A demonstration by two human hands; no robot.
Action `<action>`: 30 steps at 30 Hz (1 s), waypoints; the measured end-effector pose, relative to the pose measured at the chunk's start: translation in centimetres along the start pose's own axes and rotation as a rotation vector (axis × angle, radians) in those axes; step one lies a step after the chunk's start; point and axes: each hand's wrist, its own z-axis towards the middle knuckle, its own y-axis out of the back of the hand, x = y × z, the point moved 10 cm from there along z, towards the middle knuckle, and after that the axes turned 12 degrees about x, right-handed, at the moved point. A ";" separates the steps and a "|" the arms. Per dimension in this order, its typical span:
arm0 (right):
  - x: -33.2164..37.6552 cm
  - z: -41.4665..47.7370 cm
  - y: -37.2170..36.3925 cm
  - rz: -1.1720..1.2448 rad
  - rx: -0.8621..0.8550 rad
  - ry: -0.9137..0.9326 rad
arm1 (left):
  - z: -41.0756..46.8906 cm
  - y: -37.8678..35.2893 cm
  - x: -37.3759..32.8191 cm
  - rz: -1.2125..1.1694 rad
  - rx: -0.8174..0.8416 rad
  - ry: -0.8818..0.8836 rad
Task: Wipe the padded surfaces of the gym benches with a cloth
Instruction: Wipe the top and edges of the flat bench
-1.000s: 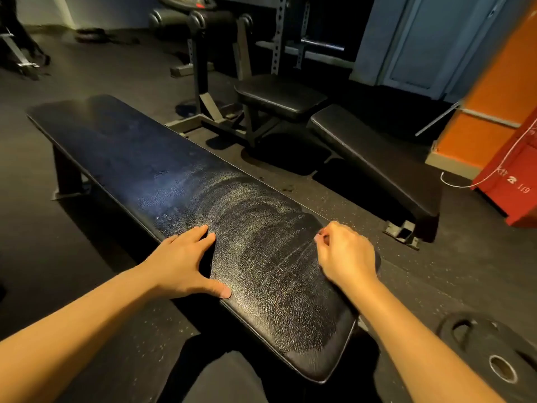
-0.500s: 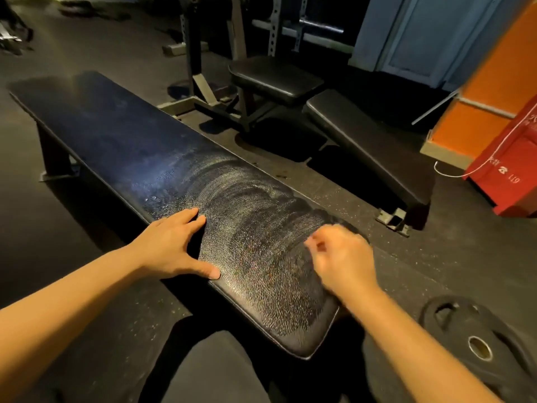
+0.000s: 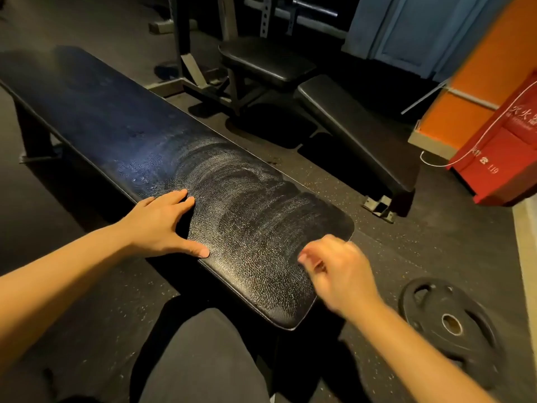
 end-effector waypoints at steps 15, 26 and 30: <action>8.8 9.4 -3.4 -0.011 0.344 0.128 | -0.4 -0.6 0.4 -0.019 -0.088 -0.031; 14.4 12.6 -5.7 0.056 0.325 0.180 | -0.7 0.4 1.5 -0.025 -0.197 -0.076; 4.4 14.8 -4.4 0.008 0.280 -0.064 | -1.0 2.3 5.4 0.014 -0.199 0.007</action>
